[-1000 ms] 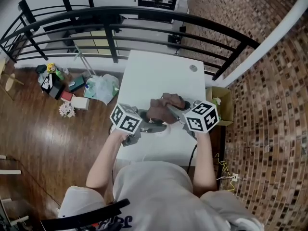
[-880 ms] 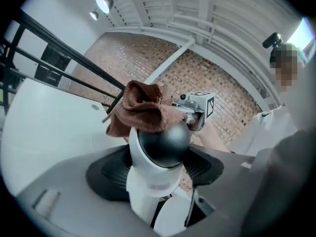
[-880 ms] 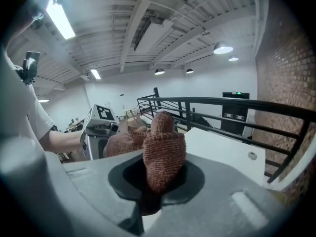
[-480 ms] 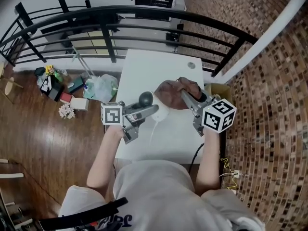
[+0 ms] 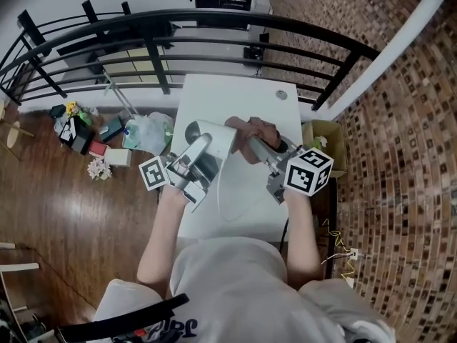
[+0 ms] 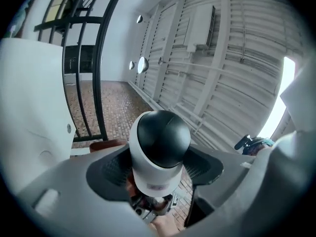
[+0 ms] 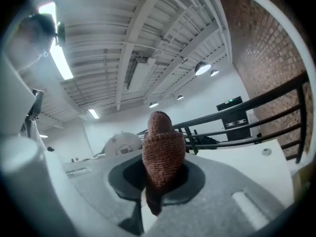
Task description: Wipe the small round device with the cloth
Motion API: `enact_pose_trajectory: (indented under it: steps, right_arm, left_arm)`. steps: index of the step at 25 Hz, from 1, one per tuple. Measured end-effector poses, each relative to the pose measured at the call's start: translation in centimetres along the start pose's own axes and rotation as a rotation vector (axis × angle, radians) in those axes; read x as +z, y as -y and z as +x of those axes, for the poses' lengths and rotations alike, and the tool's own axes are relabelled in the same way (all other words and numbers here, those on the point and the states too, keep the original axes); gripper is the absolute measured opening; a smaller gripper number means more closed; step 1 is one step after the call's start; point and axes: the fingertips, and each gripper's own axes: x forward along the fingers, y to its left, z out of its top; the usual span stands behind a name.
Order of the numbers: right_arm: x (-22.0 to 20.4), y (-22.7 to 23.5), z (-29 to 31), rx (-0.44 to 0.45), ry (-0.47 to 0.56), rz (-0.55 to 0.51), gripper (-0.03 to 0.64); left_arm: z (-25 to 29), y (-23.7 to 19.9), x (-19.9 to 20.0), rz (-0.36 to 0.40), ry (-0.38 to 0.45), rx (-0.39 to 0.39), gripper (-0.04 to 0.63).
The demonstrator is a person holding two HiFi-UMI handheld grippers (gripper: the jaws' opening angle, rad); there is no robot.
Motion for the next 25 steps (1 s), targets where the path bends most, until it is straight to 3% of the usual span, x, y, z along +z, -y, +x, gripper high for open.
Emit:
enact_pose_trajectory:
  steps: [3, 6, 10, 16, 23, 25]
  right_arm:
    - [0.1, -1.6, 1.4, 0.112, 0.071, 0.125, 0.029]
    - [-0.1, -1.8, 1.7, 0.14, 0.092, 0.19, 0.029]
    - [-1.0, -3.1, 2.2, 0.163, 0.049, 0.172, 0.029]
    - [-1.2, -5.6, 3.2, 0.235, 0.004, 0.135, 0.029]
    - [-0.8, -10.3, 3.5, 0.424, -0.017, 0.073, 0.029]
    - [0.2, -9.8, 2.9, 0.421, 0.011, 0.068, 0.028]
  left_arm:
    - [-0.1, -0.9, 0.3, 0.009, 0.029, 0.001, 0.35]
    - [0.2, -1.7, 0.6, 0.023, 0.047, 0.013, 0.35]
    - [-0.7, -2.6, 0.8, 0.015, 0.082, 0.082, 0.35]
    - [-1.7, -2.6, 2.4, 0.024, 0.12, 0.113, 0.35]
    - [-2.8, -3.3, 4.8, 0.009, 0.189, 0.131, 0.348]
    - [-2.8, -3.3, 5.1, 0.005, 0.194, 0.122, 0.348]
